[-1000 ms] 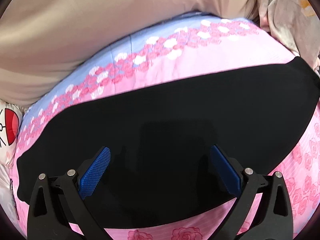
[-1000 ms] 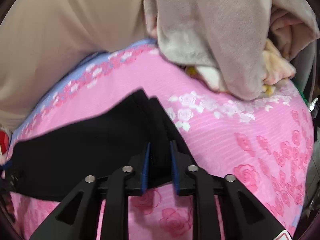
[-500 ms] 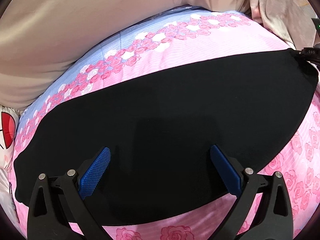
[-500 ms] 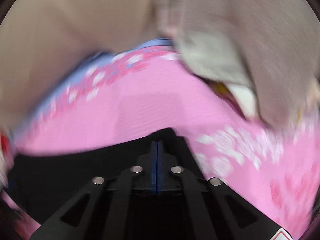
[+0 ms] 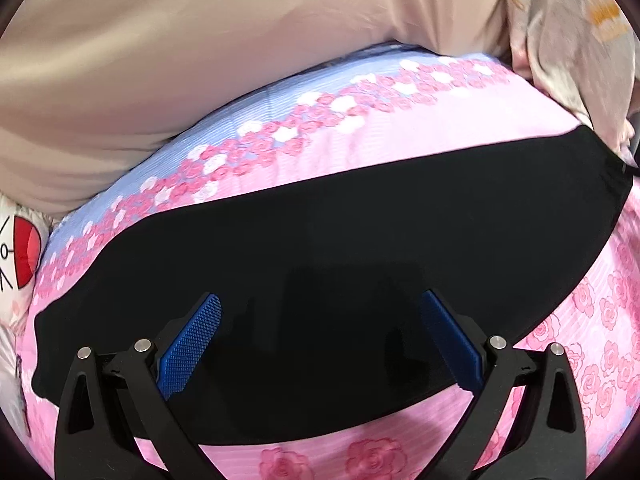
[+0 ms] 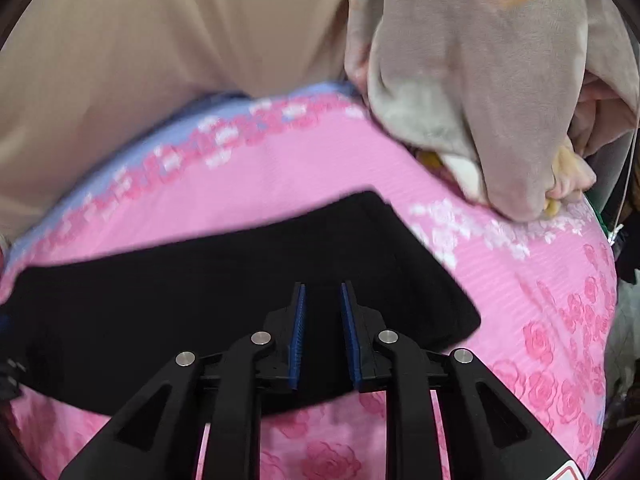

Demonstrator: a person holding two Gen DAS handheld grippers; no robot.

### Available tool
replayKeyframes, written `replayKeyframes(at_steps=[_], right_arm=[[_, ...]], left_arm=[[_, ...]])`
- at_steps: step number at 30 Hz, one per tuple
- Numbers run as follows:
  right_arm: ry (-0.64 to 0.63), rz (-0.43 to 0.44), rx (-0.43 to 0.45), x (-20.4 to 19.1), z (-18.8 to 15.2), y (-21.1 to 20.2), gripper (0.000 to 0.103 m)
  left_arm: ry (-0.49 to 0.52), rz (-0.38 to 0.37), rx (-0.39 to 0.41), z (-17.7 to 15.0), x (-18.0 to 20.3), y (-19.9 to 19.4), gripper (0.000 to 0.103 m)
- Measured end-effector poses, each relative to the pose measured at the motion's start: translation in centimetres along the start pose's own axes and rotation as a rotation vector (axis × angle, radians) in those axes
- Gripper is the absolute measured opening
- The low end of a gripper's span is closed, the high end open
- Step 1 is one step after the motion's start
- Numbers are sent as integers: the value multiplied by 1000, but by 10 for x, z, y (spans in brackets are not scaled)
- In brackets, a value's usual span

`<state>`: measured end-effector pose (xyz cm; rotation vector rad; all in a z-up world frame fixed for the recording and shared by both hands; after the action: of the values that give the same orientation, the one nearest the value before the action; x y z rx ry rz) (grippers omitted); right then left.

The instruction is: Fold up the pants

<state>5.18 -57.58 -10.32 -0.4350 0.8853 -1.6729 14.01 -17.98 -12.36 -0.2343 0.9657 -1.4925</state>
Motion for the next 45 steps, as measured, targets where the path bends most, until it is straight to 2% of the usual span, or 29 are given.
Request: replayKeyframes(at_steps=[1,2,3,5,6,9,12,15,17,20,26,32,35,45], right_arm=[[9,32,25,2,1,1,9],[91,94,46,13,0,-2,8],[154,84,57,24,0,-8,0],[176,50,82,24,-1,-22,0],[158,58,98,14,0,-30,14],[71,92,96,-25,-10,-37,16],[56,48,59,-40,-28,-27,21],[50,114,72,-71,-40,-28,21],[1,99,80,-94,-43,-29,24],[-80,76,80,-128,-49,-28,43],[-136,144,66,-182,-57,-22,45],[-188,176,49,-221,-64,-18,49],[-217,188,43,-238,-68,-18,52],[-262,262,12,-285,-86,-11,53]], left_arm=[[-9,4,2,-1,-5,-1,98],[-16,8,5,-2,-10,-1,98],[-27,14,5,-4,-17,-2,98],[-41,19,3,-6,-26,-2,98],[-55,27,1,-9,-33,-1,98],[-83,49,-7,-14,-48,2,98],[-109,73,0,-17,-63,2,98],[-128,82,3,-22,-75,1,98],[-141,90,7,-25,-83,1,98],[-162,108,9,-29,-96,1,98],[-199,119,0,-42,-121,0,98],[-232,129,-21,-57,-139,4,98],[-240,127,-27,-62,-143,5,98],[-244,115,-18,-68,-146,1,98]])
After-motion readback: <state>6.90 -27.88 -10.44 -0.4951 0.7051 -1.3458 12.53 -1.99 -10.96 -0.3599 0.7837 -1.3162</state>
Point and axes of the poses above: each gripper's, at about its wrist camera, not at the fingertips, and y roughly the way its jaws point, x to its right, z to its top, the point moved 10 cm from there along y, roughly the way its jaws point, and after that the axes turned 14 degrees about z, right-handed, at the moved point
